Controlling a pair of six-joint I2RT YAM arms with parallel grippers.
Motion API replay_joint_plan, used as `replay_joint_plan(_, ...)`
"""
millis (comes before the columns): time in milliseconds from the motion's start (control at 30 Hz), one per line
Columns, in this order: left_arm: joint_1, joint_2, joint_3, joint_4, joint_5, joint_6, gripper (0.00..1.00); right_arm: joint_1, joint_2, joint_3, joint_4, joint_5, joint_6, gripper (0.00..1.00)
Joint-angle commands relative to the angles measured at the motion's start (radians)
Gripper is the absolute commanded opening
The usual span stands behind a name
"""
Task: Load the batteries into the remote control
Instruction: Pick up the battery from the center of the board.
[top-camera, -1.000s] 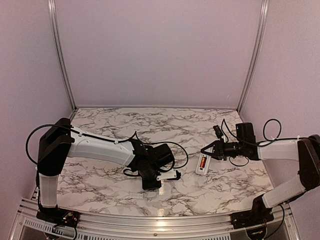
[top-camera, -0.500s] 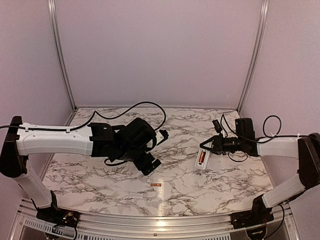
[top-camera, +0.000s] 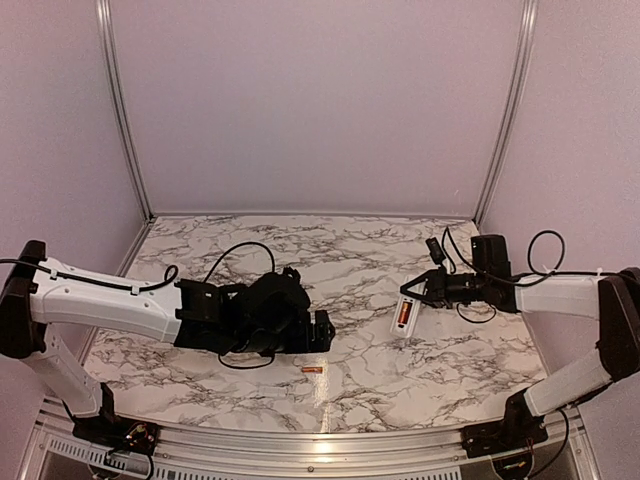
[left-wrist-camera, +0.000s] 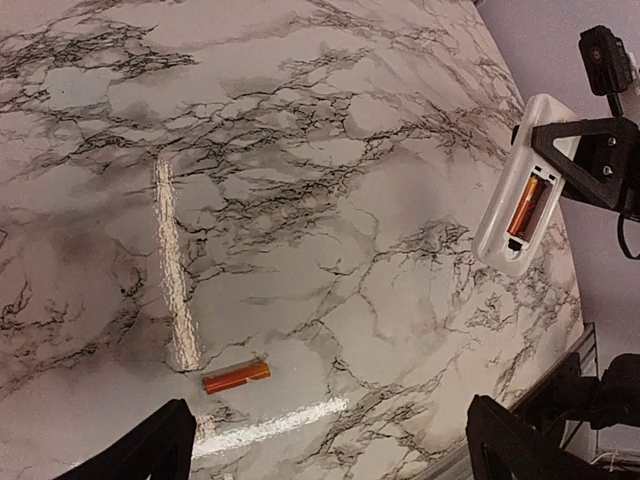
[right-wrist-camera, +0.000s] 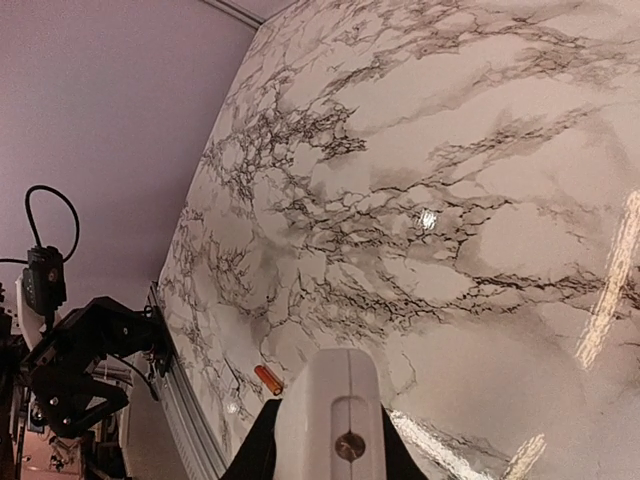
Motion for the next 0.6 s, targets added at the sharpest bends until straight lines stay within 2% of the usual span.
replay_joint_plan(0,-0.067,0.089,0.139,-0.176,-0.117,-0.415,0.99,0.011,-0.046,0.040,-0.032,0.026,-0.032,0.00)
replay_joint_plan(100,-0.082,0.126,0.166,-0.256,-0.105,-0.594,0.99,0.011,-0.065,0.033,-0.040,0.035,-0.033,0.00)
replay_joint_plan(233,-0.085,0.124,0.112,-0.302,-0.046,-0.840,0.99,0.010,-0.087,0.020,-0.041,0.047,-0.033,0.00)
replay_joint_plan(333,-0.090,0.147,0.141,-0.334,-0.039,-0.898,0.95,0.010,-0.103,0.019,-0.044,0.055,-0.032,0.00)
replay_joint_plan(467,-0.089,0.250,0.297,-0.481,-0.059,-0.894,0.91,0.010,-0.115,0.028,-0.056,0.056,-0.037,0.00)
replay_joint_plan(567,-0.081,0.305,0.326,-0.492,-0.050,-0.887,0.86,0.009,-0.114,0.036,-0.062,0.056,-0.042,0.00)
